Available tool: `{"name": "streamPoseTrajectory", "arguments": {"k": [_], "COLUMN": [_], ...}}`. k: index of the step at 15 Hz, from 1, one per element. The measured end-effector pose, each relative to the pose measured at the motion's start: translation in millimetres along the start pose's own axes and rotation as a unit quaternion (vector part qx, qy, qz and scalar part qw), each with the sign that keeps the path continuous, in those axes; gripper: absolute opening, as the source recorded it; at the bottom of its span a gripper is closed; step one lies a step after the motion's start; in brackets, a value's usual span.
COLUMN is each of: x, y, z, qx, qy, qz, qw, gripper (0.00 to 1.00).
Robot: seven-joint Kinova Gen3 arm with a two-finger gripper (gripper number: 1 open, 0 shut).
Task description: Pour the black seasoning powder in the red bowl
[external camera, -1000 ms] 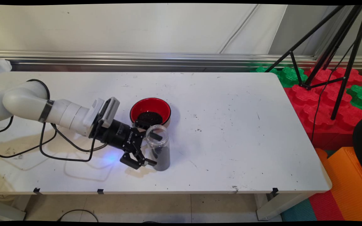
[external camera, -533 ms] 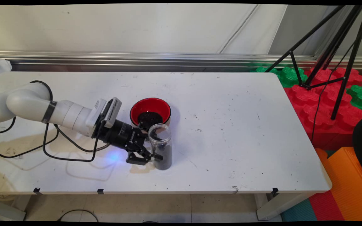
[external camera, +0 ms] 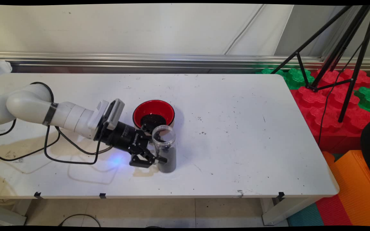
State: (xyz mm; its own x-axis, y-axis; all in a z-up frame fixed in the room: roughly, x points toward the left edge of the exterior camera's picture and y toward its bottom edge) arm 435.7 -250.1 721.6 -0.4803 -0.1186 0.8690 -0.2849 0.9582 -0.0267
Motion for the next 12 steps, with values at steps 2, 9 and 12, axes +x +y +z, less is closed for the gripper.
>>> {"name": "streamPoseTrajectory", "arguments": {"k": [2,9,12], "x": [6,38,51], "y": [-2,-13,-21], "z": [-2,-14,-19], "qx": [0.003,0.020,0.029], "qy": [0.005,0.021,0.025], "qz": [-0.001,0.001,0.006], "qw": [1.0000,0.9996,0.9992], "gripper": [0.00,0.00,0.00]}}
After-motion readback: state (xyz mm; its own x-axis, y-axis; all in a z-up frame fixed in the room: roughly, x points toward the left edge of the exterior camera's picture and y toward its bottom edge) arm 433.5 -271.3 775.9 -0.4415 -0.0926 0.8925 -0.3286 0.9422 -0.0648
